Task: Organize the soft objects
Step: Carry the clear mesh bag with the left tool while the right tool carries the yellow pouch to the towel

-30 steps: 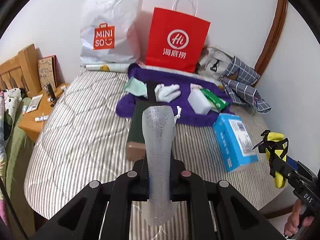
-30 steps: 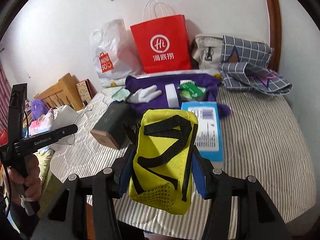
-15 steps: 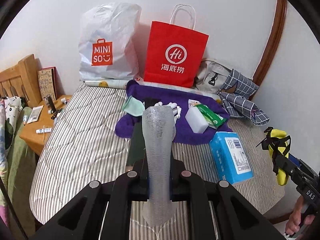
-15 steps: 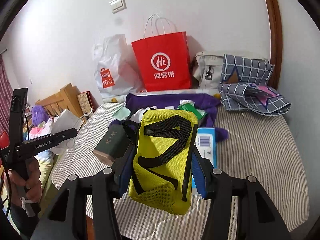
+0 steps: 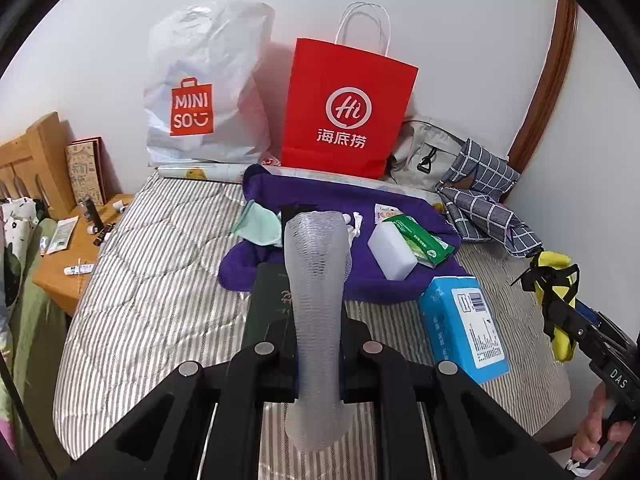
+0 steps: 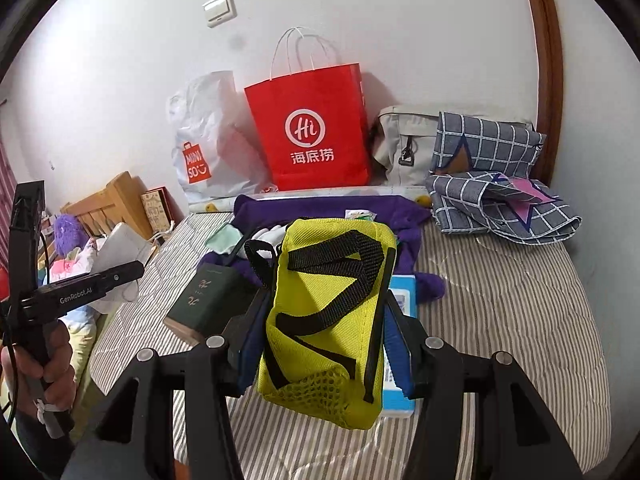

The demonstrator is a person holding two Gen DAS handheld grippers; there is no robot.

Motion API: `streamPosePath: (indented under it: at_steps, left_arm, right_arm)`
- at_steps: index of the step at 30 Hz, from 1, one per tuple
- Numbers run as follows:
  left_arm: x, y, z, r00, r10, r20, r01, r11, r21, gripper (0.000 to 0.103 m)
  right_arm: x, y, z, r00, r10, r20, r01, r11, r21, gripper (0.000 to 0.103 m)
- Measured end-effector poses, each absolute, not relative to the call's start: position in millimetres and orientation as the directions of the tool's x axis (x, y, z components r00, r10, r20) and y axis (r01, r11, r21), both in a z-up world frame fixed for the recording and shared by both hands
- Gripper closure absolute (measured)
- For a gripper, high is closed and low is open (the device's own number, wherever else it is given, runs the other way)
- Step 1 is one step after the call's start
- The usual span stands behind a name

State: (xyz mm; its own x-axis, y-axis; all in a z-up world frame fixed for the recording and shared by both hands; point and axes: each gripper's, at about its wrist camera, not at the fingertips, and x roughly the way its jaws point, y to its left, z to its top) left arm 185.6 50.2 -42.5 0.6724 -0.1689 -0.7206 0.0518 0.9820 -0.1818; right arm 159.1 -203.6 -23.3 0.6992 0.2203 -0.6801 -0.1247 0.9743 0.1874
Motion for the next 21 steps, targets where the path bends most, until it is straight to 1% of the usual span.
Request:
streamPosePath:
  at_steps: [2,14,21]
  left_arm:
    - [189.7,47.3,-41.9,0.672,-0.185,-0.717,0.065,0.979,-0.193,0.091]
    - [221.9,30.9,-43.4,0.657,-0.166,-0.735,0.083,0.985,-0.148,0.091]
    - [242.5,31.9,-42.5,0.661,-0.146,-0.737,0.070,0.989,-0.132,0.091]
  right_arm:
    - [164.6,-205.8,-25.2,0.698,0.217,-0.682,-0.117,0.975,0.190,0.050]
    - [205.8,-209.9,-39.9,0.692,0.218,-0.688,-0.107,0.974,0.201,0.050]
    - [232.3,-211.0,-33.5,0.712,0.228,-0.664,-0.120,0.972,0.204,0.050]
